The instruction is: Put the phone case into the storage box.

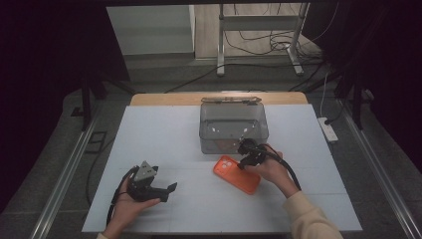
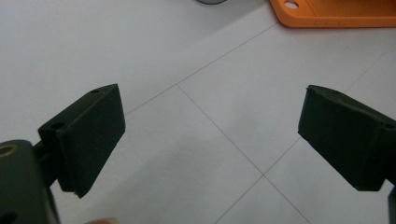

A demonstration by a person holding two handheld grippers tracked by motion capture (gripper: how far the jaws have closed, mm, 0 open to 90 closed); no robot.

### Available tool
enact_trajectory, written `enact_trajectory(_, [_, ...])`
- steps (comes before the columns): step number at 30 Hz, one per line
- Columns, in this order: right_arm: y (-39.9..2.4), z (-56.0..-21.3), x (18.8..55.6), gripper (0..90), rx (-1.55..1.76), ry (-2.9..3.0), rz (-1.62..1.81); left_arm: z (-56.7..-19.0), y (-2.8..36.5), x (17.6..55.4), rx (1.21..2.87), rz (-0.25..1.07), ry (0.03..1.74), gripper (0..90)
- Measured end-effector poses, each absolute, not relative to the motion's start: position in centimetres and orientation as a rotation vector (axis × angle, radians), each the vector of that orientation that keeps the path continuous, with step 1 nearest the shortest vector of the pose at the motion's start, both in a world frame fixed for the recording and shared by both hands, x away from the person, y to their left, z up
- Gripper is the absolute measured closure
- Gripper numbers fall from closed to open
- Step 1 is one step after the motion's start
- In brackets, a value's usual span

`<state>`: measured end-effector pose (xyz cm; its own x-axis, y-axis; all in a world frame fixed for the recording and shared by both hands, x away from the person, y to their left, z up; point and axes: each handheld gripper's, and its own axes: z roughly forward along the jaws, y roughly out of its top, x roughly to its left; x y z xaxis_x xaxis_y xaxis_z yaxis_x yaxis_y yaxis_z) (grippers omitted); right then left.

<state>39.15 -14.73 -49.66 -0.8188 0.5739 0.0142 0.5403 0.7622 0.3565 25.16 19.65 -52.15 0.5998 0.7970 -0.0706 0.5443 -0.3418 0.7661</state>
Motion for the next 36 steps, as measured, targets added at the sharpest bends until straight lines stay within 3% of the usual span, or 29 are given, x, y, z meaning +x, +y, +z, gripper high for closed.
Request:
enact_trajectory(11, [-14.73,-49.65,39.03,86.1,0.857,2.854,0.518,-52.13,19.69,25.15,2.038,0.405,1.058,7.4])
enact_trajectory(36, [-14.78,-49.37,38.80,88.1,0.764,2.858,0.515,-52.09,19.86,25.12,2.033,0.409,1.059,7.4])
